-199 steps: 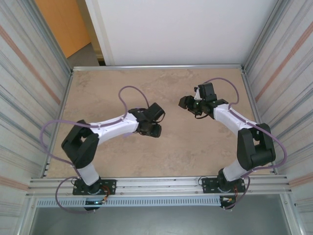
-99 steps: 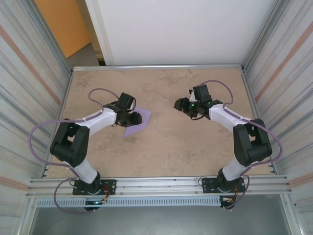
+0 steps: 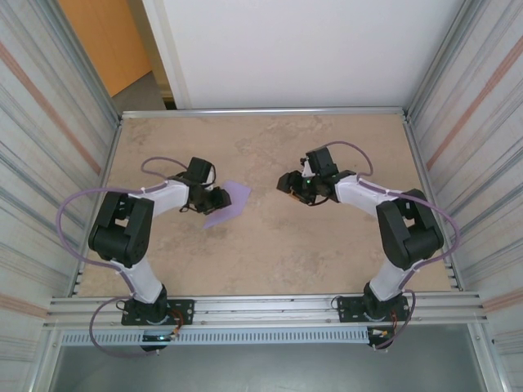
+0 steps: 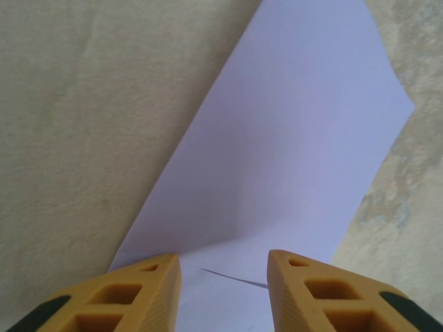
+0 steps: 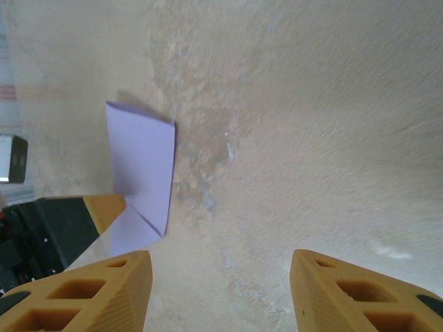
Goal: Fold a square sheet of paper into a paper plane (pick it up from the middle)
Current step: Turn over the paper at the center of the table, then fold the wing for the fifth time at the center of the table.
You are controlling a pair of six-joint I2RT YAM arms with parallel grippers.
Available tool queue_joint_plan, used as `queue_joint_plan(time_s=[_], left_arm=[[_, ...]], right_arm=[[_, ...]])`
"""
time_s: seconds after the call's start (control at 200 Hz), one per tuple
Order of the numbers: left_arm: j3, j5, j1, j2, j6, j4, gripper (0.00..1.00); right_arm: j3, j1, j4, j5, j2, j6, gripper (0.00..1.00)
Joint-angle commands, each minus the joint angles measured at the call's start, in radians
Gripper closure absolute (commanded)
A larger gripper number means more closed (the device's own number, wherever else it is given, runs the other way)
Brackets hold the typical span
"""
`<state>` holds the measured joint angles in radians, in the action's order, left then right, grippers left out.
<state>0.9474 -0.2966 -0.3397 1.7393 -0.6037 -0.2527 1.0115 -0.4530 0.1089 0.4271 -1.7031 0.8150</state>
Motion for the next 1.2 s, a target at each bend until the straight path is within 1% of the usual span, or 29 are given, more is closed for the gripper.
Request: queue_joint_plan(time_s=[0.0, 0.135, 0.241, 0.356, 0.541, 0.702, 1.007, 1.198], left_arm=[[-0.054, -0.086, -0.008, 0.031, -0.080, 0.028, 0.63], [-0.111, -0.157, -0.015, 0.032, -0.195, 0.110, 0.66], [-0.146, -0.174, -0.033, 0.027, -0.284, 0.166, 0.70], [-0.171, -0.187, -0.051, 0.023, -0.360, 0.224, 0.73], [-0.177, -0.169, -0.063, 0.021, -0.393, 0.225, 0.75], [-0.180, -0.164, -0.062, 0.023, -0.399, 0.221, 0.76], [-0.178, -0.164, -0.063, 0.032, -0.400, 0.220, 0.76], [-0.175, -0.168, -0.063, 0.032, -0.397, 0.221, 0.76]], right_arm=[[0.025, -0.052, -0.028, 0.033, -0.037, 0.093, 0.46], [0.040, -0.122, -0.048, 0.043, -0.090, 0.180, 0.46], [0.039, -0.151, -0.071, 0.036, -0.119, 0.244, 0.47], [0.049, -0.170, -0.073, 0.031, -0.151, 0.272, 0.50], [0.089, -0.196, -0.030, 0.013, -0.194, 0.281, 0.57], [0.099, -0.203, -0.039, 0.020, -0.218, 0.294, 0.62], [0.087, -0.213, 0.003, -0.013, -0.217, 0.295, 0.60], [0.097, -0.214, -0.035, 0.032, -0.247, 0.303, 0.63]])
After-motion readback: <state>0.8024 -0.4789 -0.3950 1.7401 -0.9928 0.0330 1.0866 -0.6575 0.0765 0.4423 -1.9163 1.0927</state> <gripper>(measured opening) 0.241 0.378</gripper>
